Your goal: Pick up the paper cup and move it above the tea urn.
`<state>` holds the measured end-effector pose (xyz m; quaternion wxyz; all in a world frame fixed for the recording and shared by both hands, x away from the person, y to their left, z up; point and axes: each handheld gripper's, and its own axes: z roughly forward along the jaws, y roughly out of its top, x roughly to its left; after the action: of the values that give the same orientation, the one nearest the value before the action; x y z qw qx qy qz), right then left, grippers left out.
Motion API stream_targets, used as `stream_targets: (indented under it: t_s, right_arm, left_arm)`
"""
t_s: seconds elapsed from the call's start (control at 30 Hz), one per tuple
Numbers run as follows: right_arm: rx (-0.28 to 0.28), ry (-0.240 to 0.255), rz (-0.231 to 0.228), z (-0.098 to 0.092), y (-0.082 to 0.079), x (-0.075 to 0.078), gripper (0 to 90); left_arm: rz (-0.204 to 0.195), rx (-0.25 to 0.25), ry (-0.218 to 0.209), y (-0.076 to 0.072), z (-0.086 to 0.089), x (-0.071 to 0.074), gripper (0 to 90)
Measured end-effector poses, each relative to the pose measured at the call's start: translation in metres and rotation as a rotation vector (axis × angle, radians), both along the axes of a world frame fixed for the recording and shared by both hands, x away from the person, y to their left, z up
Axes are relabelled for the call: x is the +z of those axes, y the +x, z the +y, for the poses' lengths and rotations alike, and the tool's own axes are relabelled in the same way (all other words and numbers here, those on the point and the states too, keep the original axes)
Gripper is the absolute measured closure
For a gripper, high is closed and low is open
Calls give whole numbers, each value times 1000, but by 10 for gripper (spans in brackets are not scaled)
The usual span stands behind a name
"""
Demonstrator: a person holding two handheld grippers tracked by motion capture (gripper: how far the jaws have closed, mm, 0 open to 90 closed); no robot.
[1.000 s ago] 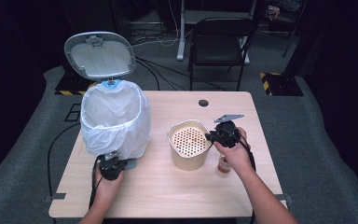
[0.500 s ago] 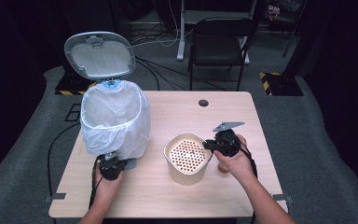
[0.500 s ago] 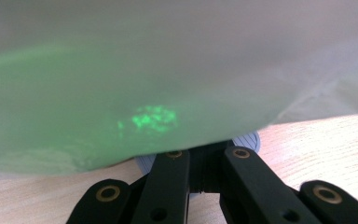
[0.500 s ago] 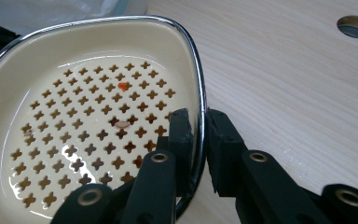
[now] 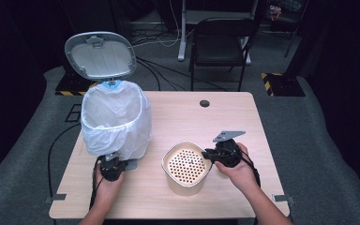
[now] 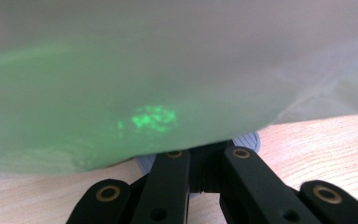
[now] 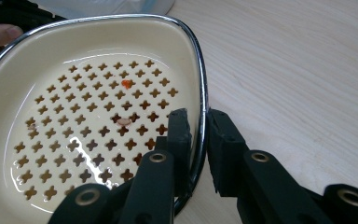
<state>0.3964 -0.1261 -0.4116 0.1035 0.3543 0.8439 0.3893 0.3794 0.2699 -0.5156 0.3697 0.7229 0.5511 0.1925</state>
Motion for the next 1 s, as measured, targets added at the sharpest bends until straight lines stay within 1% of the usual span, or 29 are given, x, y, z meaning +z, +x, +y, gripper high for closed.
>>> stream_targets:
  t_s: [0.03, 0.07, 0.1, 0.13, 0.17, 0.23, 0.27, 0.3, 0.37, 0.4, 0.43, 0.47, 0.5, 0.53, 0.57, 0.6, 0.63, 0.67, 0.73, 0.77, 0.83, 0.87, 1.0]
  right_arm:
    - [6, -4, -4, 0, 0, 0, 793]
    - [4, -5, -5, 1, -1, 1, 760]
    - [-2, 21, -23, 0, -2, 5, 682]
    - [-5, 25, -34, -1, -3, 8, 657]
    - [-5, 25, -34, -1, -3, 8, 657]
    - [-26, 39, -67, -4, -5, 15, 584]
    - [-38, 49, -73, -5, -5, 18, 551]
    - [-43, 63, -83, -9, -5, 22, 504]
    - [-60, 91, -86, -13, -6, 26, 423]
    - [-84, 122, -90, -20, -6, 29, 331]
    - [-84, 122, -90, -20, -6, 29, 331]
    - [-94, 125, -92, -23, -6, 29, 311]
    - [-113, 114, -101, -26, -6, 28, 282]
    - [-134, 90, -115, -32, -8, 26, 266]
    - [-137, 92, -108, -34, -9, 25, 246]
    - [-137, 92, -108, -34, -9, 25, 246]
    - [-147, 111, -103, -40, -10, 23, 238]
    - [-147, 111, -103, -40, -10, 23, 238]
    - [-155, 114, -115, -45, -13, 21, 302]
    - [-166, 111, -126, -50, -14, 18, 318]
    - [-173, 105, -134, -52, -15, 17, 327]
    - [-175, 84, -154, -57, -16, 13, 378]
    - [-184, 77, -148, -63, -20, 7, 388]
  left_arm:
    - [0, 1, 3, 0, 0, 0, 900]
    - [0, 1, 2, 0, 0, 0, 900]
    - [-1, 2, 0, 0, 0, 0, 900]
    - [-1, 2, 0, 0, 0, 0, 900]
    - [-1, 1, 1, 0, 0, 0, 900]
    - [-1, 1, 1, 0, 0, 0, 900]
    - [-1, 1, 2, 0, 0, 0, 900]
    - [-1, 1, 1, 0, 0, 0, 900]
    - [-1, 1, 1, 0, 0, 0, 900]
    - [-1, 1, 2, 0, 0, 0, 900]
    - [-1, 1, 2, 0, 0, 0, 900]
    - [-1, 1, 1, 0, 0, 0, 900]
    - [-1, 2, 1, 0, 0, 0, 900]
    - [0, 1, 0, 0, 0, 0, 900]
    - [0, 1, 0, 0, 0, 0, 900]
    - [0, 1, 2, 0, 0, 0, 900]
    - [1, 0, 2, 0, 0, 0, 900]
    - [0, 1, 3, 0, 0, 0, 900]
    - [-1, 3, 0, 0, 0, 0, 900]
    - [-1, 3, 0, 0, 0, 0, 900]
    - [0, 3, 1, 0, 0, 0, 900]
    - [0, 2, 1, 0, 0, 0, 900]
    - [0, 1, -1, 0, 0, 0, 900]
